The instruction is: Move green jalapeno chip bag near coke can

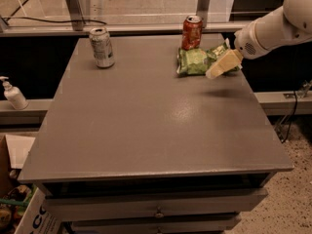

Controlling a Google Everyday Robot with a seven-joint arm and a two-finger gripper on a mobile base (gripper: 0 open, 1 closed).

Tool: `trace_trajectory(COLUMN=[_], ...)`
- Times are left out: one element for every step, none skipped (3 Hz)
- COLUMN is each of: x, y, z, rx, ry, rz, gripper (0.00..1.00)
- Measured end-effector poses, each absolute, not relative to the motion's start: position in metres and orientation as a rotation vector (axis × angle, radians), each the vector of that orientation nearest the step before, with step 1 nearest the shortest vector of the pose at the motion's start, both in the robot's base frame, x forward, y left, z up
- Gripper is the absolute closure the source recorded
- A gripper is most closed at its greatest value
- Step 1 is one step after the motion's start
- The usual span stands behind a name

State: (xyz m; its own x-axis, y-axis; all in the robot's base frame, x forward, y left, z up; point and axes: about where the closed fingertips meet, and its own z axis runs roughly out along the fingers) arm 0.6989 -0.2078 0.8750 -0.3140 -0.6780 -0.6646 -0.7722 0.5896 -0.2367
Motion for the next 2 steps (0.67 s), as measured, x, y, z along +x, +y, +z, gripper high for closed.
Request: trace_trajectory(x=[0.67, 0.636], y=[-0.226, -0.255], z=[0.894, 0.91], rx=[-1.136, -1.113], ry=[2.051, 2.045], rz=[0.16, 0.167], gripper=[0.0, 0.0])
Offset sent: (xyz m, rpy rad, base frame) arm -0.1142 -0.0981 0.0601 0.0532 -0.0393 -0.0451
